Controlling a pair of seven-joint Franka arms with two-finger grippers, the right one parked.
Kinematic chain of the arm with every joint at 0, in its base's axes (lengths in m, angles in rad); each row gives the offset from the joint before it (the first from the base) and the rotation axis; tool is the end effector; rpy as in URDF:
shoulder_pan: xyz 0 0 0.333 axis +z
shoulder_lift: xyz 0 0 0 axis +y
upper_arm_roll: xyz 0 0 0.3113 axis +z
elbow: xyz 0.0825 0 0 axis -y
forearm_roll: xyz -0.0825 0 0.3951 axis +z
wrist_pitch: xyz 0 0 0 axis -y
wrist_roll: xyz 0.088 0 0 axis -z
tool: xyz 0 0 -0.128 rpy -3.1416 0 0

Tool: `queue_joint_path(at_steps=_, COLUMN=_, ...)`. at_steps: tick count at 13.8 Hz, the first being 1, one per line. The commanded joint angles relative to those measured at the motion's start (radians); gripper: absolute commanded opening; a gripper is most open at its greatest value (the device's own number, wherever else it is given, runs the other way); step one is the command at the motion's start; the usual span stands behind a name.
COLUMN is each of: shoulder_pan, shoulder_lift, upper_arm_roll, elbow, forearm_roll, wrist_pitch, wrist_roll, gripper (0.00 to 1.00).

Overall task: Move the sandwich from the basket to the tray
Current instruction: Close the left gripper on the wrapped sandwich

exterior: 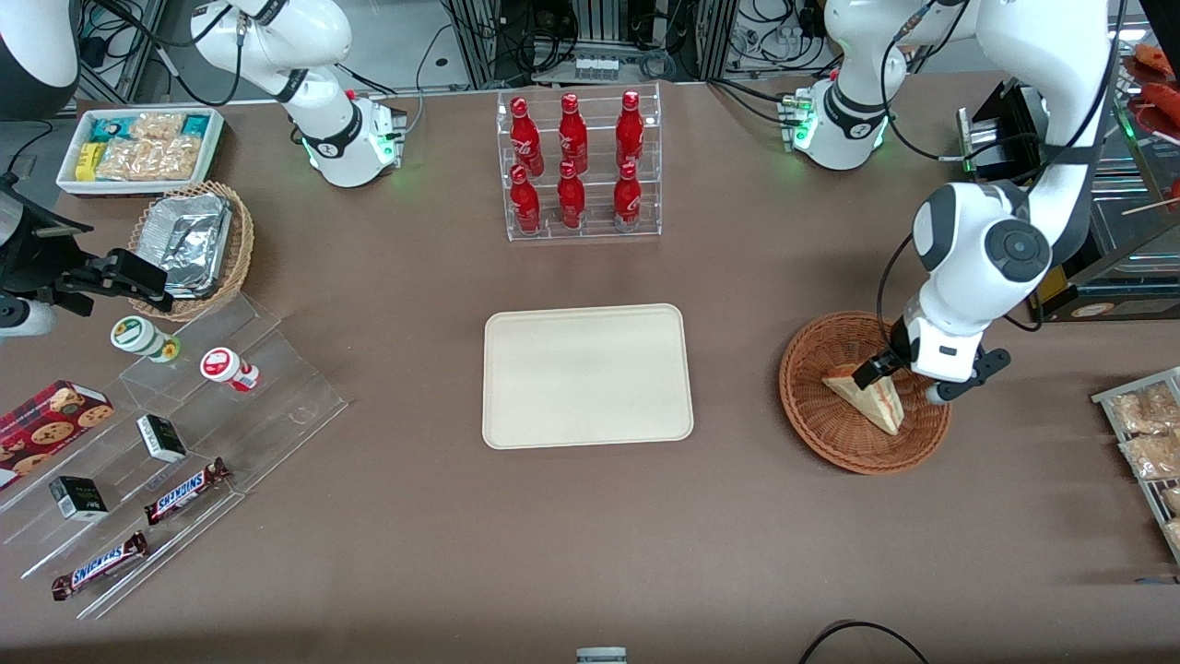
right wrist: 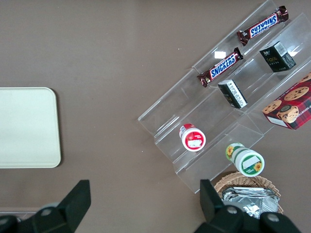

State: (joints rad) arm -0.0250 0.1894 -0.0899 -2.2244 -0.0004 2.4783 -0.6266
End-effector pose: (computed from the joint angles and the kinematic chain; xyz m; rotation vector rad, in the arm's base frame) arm 0.5565 -0.0645 0.2614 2.9989 0.7884 0.0847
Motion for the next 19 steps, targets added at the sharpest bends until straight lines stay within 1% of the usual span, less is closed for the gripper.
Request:
queue_joint_path(at_steps=1, shoulder_pan=-0.006, shoulder_lift=0.033, upper_arm_roll=0.002, elbow=-0.004, forearm_roll=0.003, wrist_pitch=0.040, wrist_roll=-0.030, gripper=1.00)
queue_joint_path(at_steps=3, shoulder_pan=-0.006, shoulder_lift=0.059, upper_arm_roll=0.004, elbow=-0.003, forearm_roll=0.003, wrist_pitch=0.042, wrist_roll=-0.033, gripper=1.00)
queue_joint_path(at_steps=4, shoulder_pan=-0.004, shoulder_lift=0.065, upper_arm_roll=0.004, elbow=0.000, forearm_roll=0.003, wrist_pitch=0.042, wrist_roll=-0.033, gripper=0.95)
queue_joint_path(at_steps=5, shoulder_pan=-0.004, shoulder_lift=0.068, upper_arm_roll=0.004, elbow=0.003, forearm_roll=0.003, wrist_pitch=0.044, wrist_roll=-0.033, gripper=0.77)
queue_joint_path(at_steps=7, shoulder_pan=-0.004, shoulder_lift=0.082, upper_arm_roll=0.005, elbow=0.009, forearm_roll=0.003, wrist_pitch=0.042, wrist_roll=-0.033, gripper=0.12)
queue_joint_path(at_steps=8, shoulder_pan=-0.004, shoulder_lift=0.082, upper_arm_roll=0.005, elbow=0.015, forearm_roll=0.002, wrist_pitch=0.042, wrist_roll=-0.033, gripper=0.00)
queue_joint_path(at_steps=12, shoulder_pan=-0.004, shoulder_lift=0.070, upper_arm_roll=0.005, elbow=0.051, forearm_roll=0.005, wrist_pitch=0.016, wrist_roll=-0.027, gripper=0.00)
queue_joint_path(at_steps=13, shoulder_pan=-0.007, shoulder_lift=0.059, upper_arm_roll=0.005, elbow=0.074, forearm_roll=0.010, wrist_pitch=-0.027, wrist_roll=-0.028, gripper=0.00)
queue_joint_path(at_steps=16, shoulder_pan=-0.022, shoulder_lift=0.042, upper_arm_roll=0.002, elbow=0.173, forearm_roll=0.086, wrist_pitch=-0.187, wrist_roll=-0.030, gripper=0.00)
queue_joint_path(at_steps=19, shoulder_pan=-0.105, shoulder_lift=0.047, upper_arm_roll=0.004, elbow=0.322, forearm_roll=0.103, wrist_pitch=-0.365, wrist_roll=-0.030, gripper=0.00)
